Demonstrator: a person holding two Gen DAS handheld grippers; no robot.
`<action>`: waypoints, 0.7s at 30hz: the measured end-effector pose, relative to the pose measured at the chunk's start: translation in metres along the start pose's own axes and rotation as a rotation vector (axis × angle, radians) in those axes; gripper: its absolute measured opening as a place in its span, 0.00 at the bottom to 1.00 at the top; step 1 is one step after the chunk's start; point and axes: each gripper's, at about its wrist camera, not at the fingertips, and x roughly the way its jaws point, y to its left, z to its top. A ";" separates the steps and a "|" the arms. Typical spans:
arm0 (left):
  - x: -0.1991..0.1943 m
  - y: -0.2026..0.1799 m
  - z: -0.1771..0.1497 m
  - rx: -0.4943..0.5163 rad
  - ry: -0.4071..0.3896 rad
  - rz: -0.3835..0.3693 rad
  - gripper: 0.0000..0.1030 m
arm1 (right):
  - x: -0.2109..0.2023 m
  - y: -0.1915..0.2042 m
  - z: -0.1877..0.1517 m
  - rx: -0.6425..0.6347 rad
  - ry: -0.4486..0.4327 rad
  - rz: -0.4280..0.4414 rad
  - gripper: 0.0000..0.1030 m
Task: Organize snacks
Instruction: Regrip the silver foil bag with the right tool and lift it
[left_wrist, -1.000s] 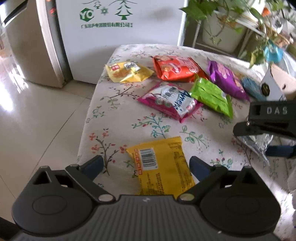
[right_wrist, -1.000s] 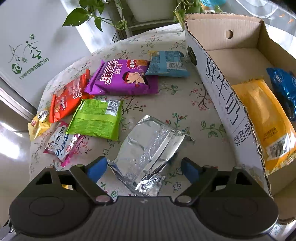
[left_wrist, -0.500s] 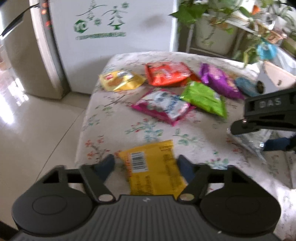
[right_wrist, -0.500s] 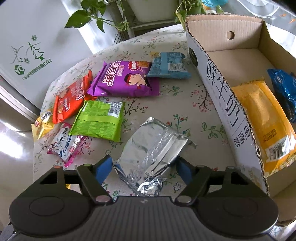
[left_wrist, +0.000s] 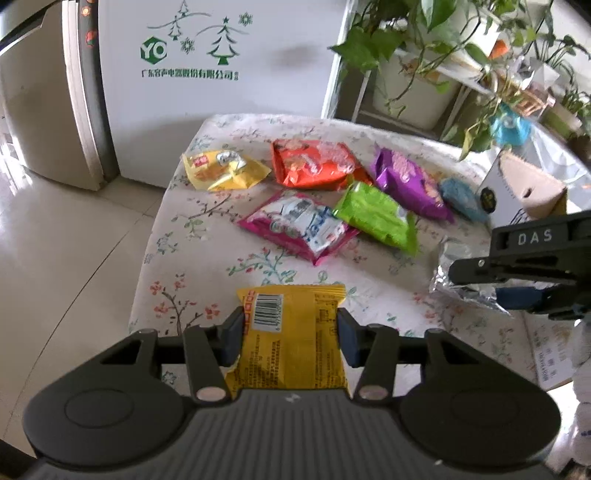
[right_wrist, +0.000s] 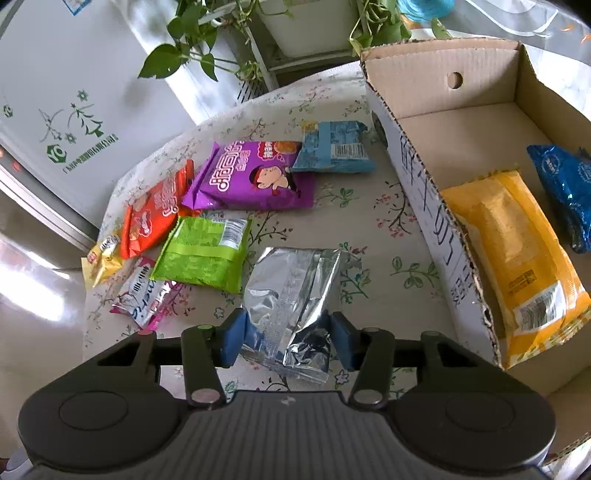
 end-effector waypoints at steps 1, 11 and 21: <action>-0.002 0.000 0.001 -0.002 -0.007 -0.003 0.48 | -0.002 -0.001 0.000 0.004 -0.001 0.010 0.54; -0.013 -0.002 -0.003 -0.002 -0.025 0.009 0.48 | -0.020 -0.012 0.000 0.016 -0.019 0.072 0.53; -0.017 -0.008 -0.009 0.003 -0.024 0.019 0.48 | -0.028 -0.024 0.001 0.045 -0.010 0.106 0.52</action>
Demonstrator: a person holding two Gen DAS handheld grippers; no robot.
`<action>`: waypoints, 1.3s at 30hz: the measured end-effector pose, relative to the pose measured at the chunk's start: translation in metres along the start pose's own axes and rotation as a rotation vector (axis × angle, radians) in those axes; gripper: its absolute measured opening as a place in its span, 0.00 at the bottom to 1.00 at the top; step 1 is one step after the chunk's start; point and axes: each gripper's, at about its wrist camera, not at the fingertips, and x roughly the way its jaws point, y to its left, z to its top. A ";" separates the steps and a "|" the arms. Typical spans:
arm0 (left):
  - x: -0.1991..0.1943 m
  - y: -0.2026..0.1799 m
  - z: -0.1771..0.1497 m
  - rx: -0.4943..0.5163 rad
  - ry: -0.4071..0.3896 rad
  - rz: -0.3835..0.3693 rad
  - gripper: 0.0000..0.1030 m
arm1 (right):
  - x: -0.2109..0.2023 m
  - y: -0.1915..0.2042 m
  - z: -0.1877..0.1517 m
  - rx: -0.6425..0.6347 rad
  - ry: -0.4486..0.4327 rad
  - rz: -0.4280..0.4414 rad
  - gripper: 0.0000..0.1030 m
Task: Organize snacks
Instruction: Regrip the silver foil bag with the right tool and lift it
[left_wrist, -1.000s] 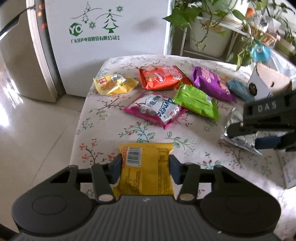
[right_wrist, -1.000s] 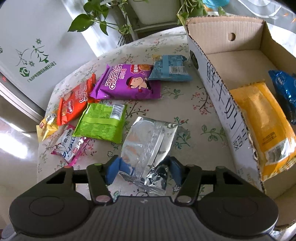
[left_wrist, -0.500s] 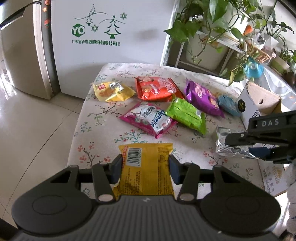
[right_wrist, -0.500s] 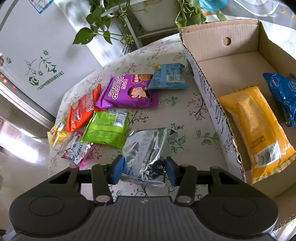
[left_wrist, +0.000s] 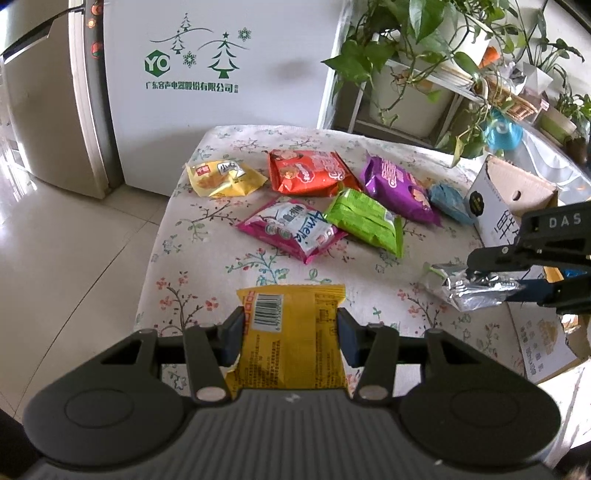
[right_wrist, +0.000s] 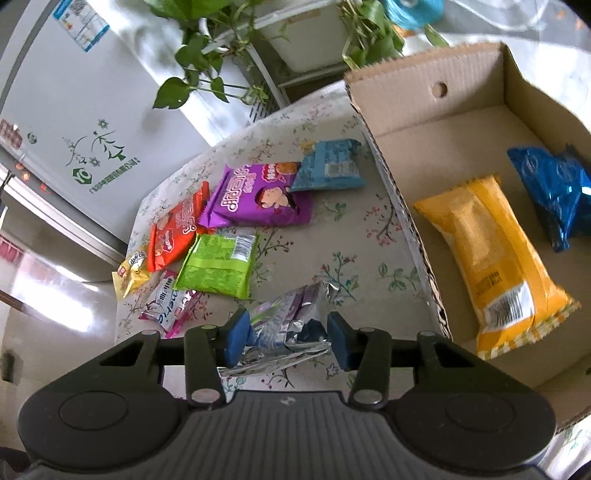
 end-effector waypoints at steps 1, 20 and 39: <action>0.000 0.000 -0.001 -0.001 0.003 0.004 0.48 | 0.001 -0.001 0.000 0.006 0.014 0.008 0.52; -0.002 -0.002 -0.002 -0.005 0.008 0.013 0.49 | 0.032 0.017 -0.020 -0.102 0.080 -0.085 0.64; -0.015 -0.004 0.008 -0.031 -0.018 0.012 0.49 | 0.022 0.025 -0.013 -0.062 0.054 -0.030 0.76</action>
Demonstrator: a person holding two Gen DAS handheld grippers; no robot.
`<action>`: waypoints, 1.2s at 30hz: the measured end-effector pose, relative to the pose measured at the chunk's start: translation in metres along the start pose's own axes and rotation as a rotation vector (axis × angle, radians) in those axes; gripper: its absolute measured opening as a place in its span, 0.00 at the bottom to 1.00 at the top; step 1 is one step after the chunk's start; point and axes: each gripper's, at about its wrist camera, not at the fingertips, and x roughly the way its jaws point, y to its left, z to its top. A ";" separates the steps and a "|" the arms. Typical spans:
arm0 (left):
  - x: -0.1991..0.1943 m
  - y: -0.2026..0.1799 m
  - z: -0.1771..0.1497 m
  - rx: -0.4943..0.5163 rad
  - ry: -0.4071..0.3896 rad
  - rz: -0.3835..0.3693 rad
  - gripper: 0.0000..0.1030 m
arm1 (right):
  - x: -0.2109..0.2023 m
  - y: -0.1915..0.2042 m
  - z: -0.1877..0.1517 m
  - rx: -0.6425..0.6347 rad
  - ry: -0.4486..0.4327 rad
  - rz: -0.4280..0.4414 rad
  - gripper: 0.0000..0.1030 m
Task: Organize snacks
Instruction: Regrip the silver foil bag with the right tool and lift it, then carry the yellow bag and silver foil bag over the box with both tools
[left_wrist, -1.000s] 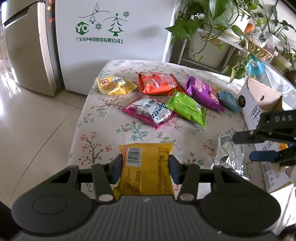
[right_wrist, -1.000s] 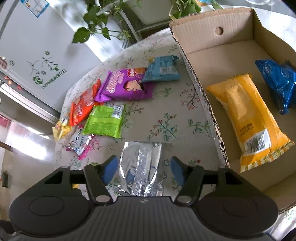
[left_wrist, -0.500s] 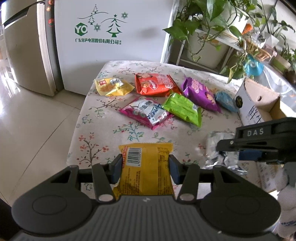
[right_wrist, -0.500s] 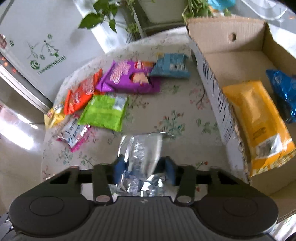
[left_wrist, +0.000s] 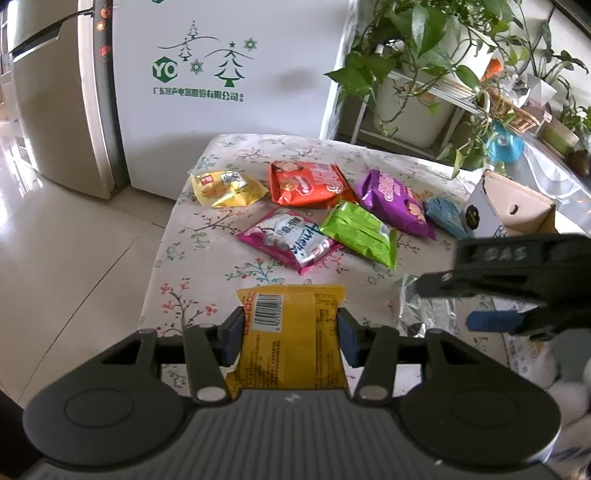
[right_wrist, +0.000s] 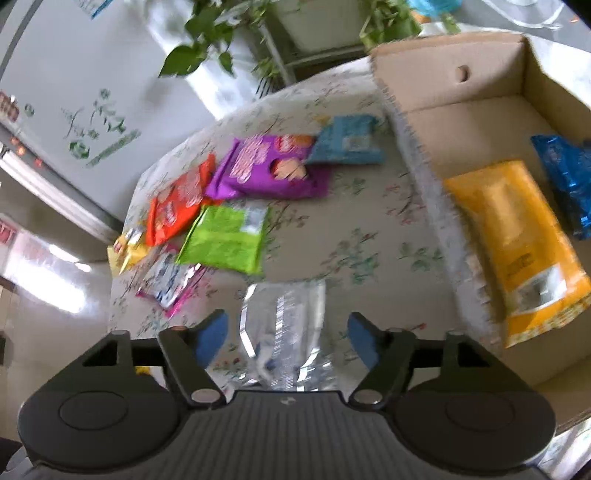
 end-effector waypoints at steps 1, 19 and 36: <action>0.000 0.002 0.000 -0.003 -0.001 0.006 0.49 | 0.006 0.005 -0.002 -0.014 0.014 -0.008 0.76; -0.007 -0.003 0.017 -0.045 -0.012 -0.043 0.49 | -0.026 0.025 0.007 -0.149 -0.110 -0.038 0.65; -0.020 -0.076 0.046 0.002 -0.037 -0.178 0.49 | -0.122 -0.029 0.041 -0.110 -0.334 0.020 0.65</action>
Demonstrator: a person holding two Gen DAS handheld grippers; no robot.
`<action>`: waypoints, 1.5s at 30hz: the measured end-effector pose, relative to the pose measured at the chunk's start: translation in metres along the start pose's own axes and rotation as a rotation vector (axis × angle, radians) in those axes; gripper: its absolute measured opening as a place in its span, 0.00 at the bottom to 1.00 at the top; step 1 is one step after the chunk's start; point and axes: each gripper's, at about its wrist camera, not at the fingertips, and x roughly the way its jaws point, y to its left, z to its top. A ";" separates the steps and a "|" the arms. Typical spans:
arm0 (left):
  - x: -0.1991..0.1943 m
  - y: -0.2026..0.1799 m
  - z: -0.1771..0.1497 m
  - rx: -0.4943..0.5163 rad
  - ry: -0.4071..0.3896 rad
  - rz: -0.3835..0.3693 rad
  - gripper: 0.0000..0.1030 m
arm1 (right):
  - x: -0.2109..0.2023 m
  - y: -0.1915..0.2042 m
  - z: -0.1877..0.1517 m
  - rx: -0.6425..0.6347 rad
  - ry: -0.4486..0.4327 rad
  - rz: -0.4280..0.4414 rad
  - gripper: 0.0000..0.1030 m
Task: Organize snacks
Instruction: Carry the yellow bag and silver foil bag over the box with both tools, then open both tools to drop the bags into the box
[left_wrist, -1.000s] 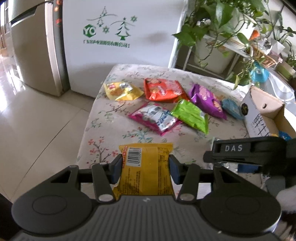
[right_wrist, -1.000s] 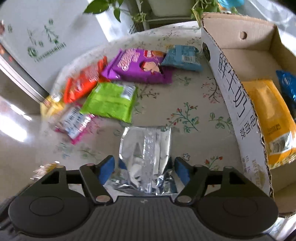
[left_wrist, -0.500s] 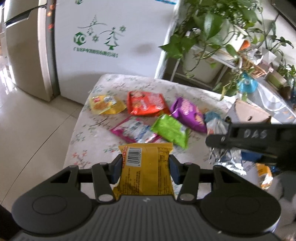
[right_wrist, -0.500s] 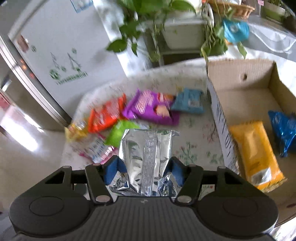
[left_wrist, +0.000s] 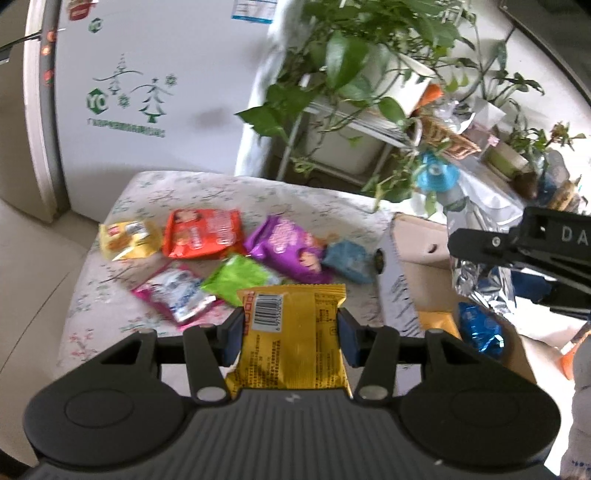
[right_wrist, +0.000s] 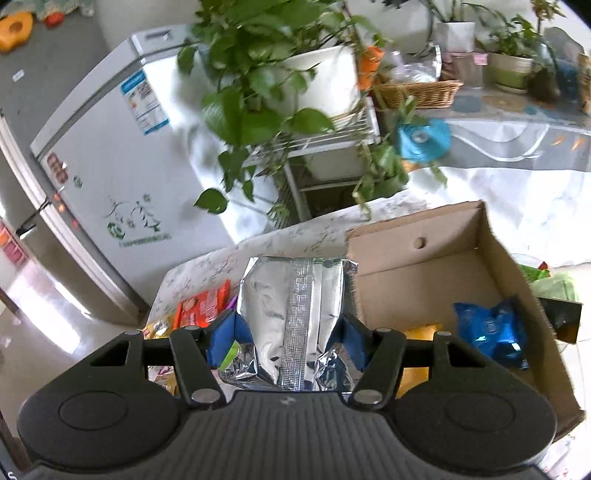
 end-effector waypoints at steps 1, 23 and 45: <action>0.000 -0.004 0.001 0.002 0.000 -0.007 0.49 | -0.002 -0.004 0.001 0.012 -0.004 -0.006 0.65; 0.029 -0.107 0.002 0.068 0.053 -0.178 0.49 | -0.039 -0.089 0.000 0.240 -0.077 -0.136 0.65; 0.046 -0.147 -0.011 0.175 0.112 -0.250 0.88 | -0.039 -0.111 -0.003 0.387 -0.066 -0.207 0.79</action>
